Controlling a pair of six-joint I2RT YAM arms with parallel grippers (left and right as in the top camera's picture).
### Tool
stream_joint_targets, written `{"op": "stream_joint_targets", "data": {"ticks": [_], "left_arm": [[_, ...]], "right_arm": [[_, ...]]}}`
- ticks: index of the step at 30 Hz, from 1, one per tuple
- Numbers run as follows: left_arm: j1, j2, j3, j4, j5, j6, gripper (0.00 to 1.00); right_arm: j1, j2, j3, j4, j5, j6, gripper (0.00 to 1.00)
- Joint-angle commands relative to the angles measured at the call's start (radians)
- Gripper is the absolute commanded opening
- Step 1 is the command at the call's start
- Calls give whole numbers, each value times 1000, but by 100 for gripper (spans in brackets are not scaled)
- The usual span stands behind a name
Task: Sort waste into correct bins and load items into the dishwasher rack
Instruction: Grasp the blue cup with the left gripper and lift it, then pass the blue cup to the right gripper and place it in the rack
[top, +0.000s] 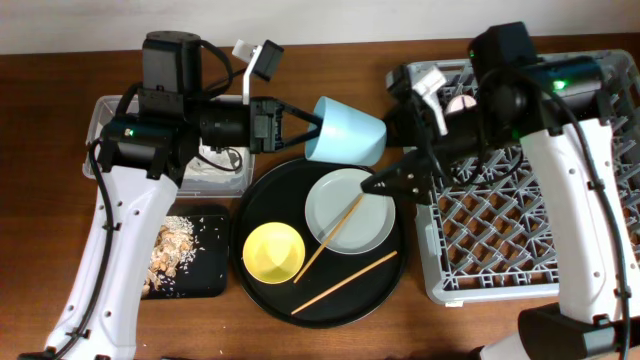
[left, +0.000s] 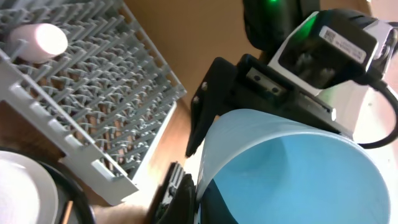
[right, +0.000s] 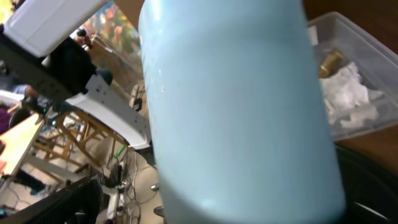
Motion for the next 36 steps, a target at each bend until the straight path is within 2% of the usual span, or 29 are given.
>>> {"op": "stream_joint_targets", "data": {"ticks": [1,6,10,11,12,14,16,17,18,19,20,21,23,26,28,29,30,36], "left_arm": [[-7,7,3,8,116,27,0],[-37,7,3,7,119,27,0],[-37,7,3,7,119,27,0],[-37,7,3,7,119,27,0],[-38,7,3,7,119,27,0],[-37,7,3,7,118,28,0],[-37,7,3,7,110,35,0],[-37,7,3,6,61,35,1],[-37,7,3,6,24,35,5],[-37,7,3,6,-22,35,13],[-34,7,3,6,-127,35,24],[-26,7,3,4,-231,35,33],[-5,7,3,-24,-440,34,44],[6,7,3,-101,-630,34,45],[6,7,3,-151,-673,34,46],[6,7,3,-183,-676,34,45],[6,7,3,-196,-676,34,45],[6,7,3,-260,-679,35,45]], "right_arm": [[32,-4,5,17,-35,-42,100],[35,-4,5,97,-72,-41,82],[35,-4,5,114,-72,-41,79],[35,-4,5,119,-72,-41,76],[35,-4,5,130,-72,-41,66],[35,-4,5,142,-72,-41,54],[29,-4,5,157,-71,-41,53],[18,-4,5,160,-71,-38,51],[9,-4,5,160,-68,-37,50],[-3,-4,5,159,-59,-34,47],[-21,-4,5,158,-26,3,47],[-40,-4,5,156,24,47,47],[-80,-4,5,156,190,169,47],[-127,-4,5,158,515,365,46],[-150,-4,4,171,797,551,45],[-162,-2,2,174,1026,708,45],[-162,0,-4,175,1117,768,45],[-161,77,-62,175,1284,881,44]]}}
